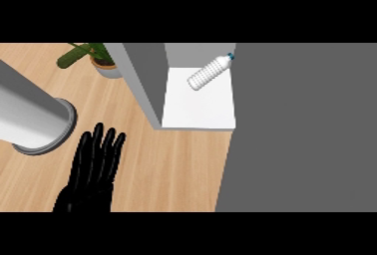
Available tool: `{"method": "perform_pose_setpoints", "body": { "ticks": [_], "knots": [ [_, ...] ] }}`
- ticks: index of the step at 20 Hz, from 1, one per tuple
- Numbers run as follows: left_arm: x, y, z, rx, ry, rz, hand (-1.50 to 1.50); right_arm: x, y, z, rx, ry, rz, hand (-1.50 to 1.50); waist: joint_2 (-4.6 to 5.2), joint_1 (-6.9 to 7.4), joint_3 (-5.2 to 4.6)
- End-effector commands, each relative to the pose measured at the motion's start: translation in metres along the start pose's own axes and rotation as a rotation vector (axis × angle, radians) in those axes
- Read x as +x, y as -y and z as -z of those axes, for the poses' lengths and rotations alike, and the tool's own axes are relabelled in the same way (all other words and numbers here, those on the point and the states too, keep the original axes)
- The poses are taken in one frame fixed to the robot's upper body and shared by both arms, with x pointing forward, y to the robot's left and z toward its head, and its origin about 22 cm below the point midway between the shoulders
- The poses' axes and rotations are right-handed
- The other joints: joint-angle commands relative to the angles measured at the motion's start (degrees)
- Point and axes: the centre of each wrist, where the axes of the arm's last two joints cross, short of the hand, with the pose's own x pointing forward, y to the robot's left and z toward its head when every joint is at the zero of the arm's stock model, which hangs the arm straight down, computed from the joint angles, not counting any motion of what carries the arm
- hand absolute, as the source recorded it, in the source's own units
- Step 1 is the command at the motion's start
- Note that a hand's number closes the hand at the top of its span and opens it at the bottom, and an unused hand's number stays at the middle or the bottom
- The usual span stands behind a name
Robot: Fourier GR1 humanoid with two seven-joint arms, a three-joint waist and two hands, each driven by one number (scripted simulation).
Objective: Pick up the bottled water, place it into the cabinet and close the cabinet
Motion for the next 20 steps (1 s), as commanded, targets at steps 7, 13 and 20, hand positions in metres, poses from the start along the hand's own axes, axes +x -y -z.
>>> {"method": "perform_pose_setpoints", "body": {
  "ticks": [7,13,20],
  "knots": [
    [0.047,-0.035,-0.048,0.074,0.058,0.036,-1.50,0.027,-0.039,0.017,0.267,0.029,-0.063,1.50,-0.09,-0.01,-0.11],
    [0.073,-0.051,-0.065,0.075,0.071,0.032,-1.50,0.042,-0.055,0.025,0.285,0.038,-0.093,1.50,-0.08,0.52,-0.15],
    [0.086,-0.073,-0.083,0.080,0.049,0.032,-1.50,0.029,-0.077,0.053,0.296,0.002,-0.047,1.50,0.07,1.61,-0.18]
  ]
}}
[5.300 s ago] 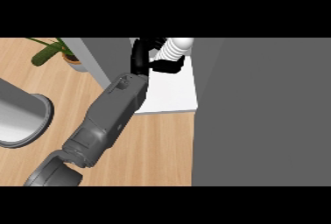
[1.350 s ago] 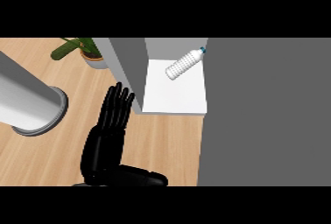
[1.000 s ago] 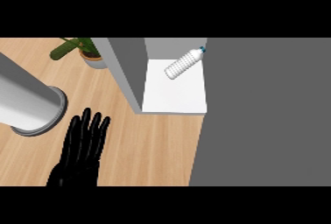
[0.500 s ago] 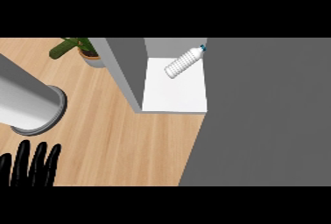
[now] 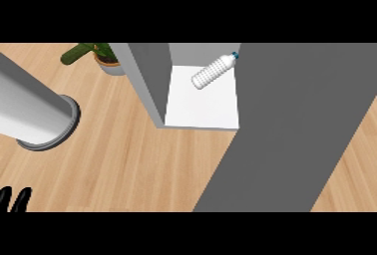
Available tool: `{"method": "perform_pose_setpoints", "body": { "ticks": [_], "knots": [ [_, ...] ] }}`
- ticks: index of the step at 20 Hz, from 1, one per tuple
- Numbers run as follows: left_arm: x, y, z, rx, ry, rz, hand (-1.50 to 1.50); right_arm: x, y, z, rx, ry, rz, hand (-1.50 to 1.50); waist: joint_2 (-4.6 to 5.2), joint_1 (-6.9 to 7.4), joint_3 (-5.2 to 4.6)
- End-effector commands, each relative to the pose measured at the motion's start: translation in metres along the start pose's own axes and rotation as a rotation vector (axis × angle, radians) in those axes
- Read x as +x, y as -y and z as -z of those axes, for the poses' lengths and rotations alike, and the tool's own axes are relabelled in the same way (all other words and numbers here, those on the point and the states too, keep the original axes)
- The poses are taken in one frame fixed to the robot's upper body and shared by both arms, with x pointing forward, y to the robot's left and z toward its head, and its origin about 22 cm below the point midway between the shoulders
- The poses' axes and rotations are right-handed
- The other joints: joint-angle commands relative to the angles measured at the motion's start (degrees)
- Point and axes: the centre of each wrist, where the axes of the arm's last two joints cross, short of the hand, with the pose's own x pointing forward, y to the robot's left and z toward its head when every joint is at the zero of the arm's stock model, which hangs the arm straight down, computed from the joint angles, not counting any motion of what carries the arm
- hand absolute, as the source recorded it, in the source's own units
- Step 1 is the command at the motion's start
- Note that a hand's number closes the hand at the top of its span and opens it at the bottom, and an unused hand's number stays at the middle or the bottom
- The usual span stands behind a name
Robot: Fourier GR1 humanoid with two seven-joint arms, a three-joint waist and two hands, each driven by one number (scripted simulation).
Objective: Pick up the bottled water, place it into the cabinet and close the cabinet
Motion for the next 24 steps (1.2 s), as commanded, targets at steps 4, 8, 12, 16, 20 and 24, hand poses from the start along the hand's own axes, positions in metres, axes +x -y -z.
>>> {"method": "perform_pose_setpoints", "body": {
  "ticks": [4,8,12,16,20,24],
  "knots": [
    [0.023,-0.018,-0.015,-0.001,0.030,-0.026,-1.50,0.025,-0.039,0.038,0.078,0.106,0.187,1.50,-0.79,0.89,-0.29],
    [0.019,-0.035,-0.018,0.002,0.005,-0.043,-1.50,0.023,-0.033,0.070,0.068,0.092,0.161,1.50,-0.31,0.46,-0.25],
    [0.037,-0.043,-0.023,-0.010,0.013,-0.060,-1.50,0.030,-0.021,0.090,0.069,0.094,0.166,1.50,-0.38,0.74,-0.19],
    [0.042,-0.071,-0.024,-0.004,0.016,-0.034,-1.50,0.042,-0.001,0.127,0.040,0.080,0.192,1.50,-0.23,-0.15,-0.20],
    [0.059,-0.067,-0.036,0.004,0.002,-0.061,-1.50,0.043,0.032,0.155,-0.012,0.091,0.253,1.50,-0.27,0.02,-0.13],
    [0.055,-0.077,-0.043,0.025,0.032,-0.060,-1.50,0.032,0.059,0.171,0.006,0.099,0.330,1.50,-0.24,-0.75,-0.11]
  ]
}}
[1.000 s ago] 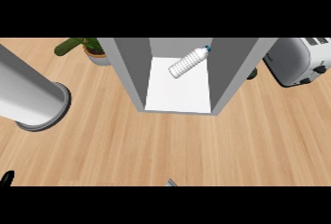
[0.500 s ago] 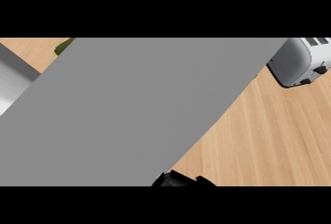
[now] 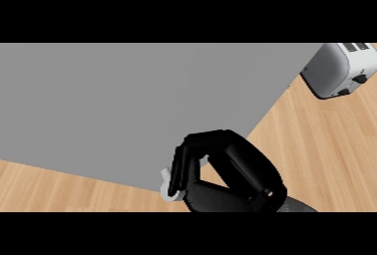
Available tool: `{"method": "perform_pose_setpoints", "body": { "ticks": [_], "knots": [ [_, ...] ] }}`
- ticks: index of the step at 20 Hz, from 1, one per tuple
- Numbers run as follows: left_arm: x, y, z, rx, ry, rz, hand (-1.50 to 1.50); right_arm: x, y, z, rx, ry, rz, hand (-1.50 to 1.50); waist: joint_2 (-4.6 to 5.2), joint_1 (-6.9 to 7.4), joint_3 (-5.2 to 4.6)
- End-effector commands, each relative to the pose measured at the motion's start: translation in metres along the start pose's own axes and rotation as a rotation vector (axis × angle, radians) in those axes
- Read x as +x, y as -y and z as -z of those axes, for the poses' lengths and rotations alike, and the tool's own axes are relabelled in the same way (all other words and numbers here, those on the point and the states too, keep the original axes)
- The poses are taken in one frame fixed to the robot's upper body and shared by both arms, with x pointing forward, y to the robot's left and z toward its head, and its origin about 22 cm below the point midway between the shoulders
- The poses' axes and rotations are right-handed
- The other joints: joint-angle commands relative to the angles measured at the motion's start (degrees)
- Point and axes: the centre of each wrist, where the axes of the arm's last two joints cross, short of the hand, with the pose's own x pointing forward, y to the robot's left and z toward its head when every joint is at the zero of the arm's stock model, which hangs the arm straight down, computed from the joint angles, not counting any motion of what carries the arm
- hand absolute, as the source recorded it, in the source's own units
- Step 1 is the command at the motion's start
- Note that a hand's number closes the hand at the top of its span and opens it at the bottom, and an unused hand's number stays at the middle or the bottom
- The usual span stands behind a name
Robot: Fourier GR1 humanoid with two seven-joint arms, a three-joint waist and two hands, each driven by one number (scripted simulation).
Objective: Pick up the bottled water, place it into the cabinet and close the cabinet
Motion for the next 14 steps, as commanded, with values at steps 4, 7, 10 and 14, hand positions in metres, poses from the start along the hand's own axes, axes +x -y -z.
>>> {"method": "perform_pose_setpoints", "body": {
  "ticks": [4,7,10,14],
  "knots": [
    [0.024,-0.010,-0.002,-0.006,0.019,0.002,-1.50,0.014,0.063,0.046,-0.029,0.039,0.062,1.50,0.20,-0.20,0.05],
    [0.032,-0.008,-0.015,0.001,0.022,0.002,-1.50,-0.005,0.076,0.054,-0.026,0.009,0.060,1.50,0.07,-0.19,0.06],
    [0.018,-0.013,-0.008,0.026,0.047,-0.004,-1.50,0.027,0.097,0.072,-0.012,0.011,0.048,1.50,0.23,-0.88,0.02],
    [0.026,-0.014,-0.024,0.009,0.018,0.001,-1.50,0.020,0.099,0.086,0.018,-0.027,0.022,1.50,0.02,-0.61,0.02]
  ]
}}
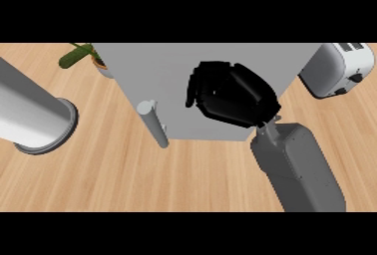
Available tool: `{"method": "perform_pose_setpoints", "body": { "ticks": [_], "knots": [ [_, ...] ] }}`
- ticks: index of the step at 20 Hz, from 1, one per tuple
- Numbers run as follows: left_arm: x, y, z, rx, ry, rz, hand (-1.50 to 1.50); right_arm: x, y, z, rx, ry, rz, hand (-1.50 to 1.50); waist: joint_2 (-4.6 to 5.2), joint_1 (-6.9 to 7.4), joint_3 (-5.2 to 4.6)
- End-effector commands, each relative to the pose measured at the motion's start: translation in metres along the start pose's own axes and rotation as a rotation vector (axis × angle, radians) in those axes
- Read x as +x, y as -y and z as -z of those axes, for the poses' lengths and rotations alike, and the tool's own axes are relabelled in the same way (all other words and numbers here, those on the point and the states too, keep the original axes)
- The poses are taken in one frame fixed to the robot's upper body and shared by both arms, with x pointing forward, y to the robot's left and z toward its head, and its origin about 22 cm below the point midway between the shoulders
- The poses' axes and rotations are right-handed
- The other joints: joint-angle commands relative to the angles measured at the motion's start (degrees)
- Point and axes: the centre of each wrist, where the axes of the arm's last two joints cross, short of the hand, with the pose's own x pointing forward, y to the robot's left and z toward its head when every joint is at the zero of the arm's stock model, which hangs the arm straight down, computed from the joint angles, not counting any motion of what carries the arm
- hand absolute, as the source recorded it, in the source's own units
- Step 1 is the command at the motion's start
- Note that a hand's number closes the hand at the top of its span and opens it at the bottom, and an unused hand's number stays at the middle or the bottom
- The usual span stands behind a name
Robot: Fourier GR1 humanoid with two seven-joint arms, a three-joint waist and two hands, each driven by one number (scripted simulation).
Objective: Pick up the bottled water, place it into the cabinet and close the cabinet
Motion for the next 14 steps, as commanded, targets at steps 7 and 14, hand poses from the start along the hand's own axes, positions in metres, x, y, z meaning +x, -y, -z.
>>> {"method": "perform_pose_setpoints", "body": {
  "ticks": [7,14],
  "knots": [
    [0.008,-0.002,0.003,-0.017,-0.015,-0.001,-1.50,0.012,0.025,0.046,0.011,-0.018,-0.032,1.50,1.11,0.70,-0.09],
    [0.010,-0.007,0.002,-0.038,-0.026,-0.025,-1.50,0.008,0.005,0.061,0.080,-0.030,0.029,1.50,1.04,1.89,-0.13]
  ]
}}
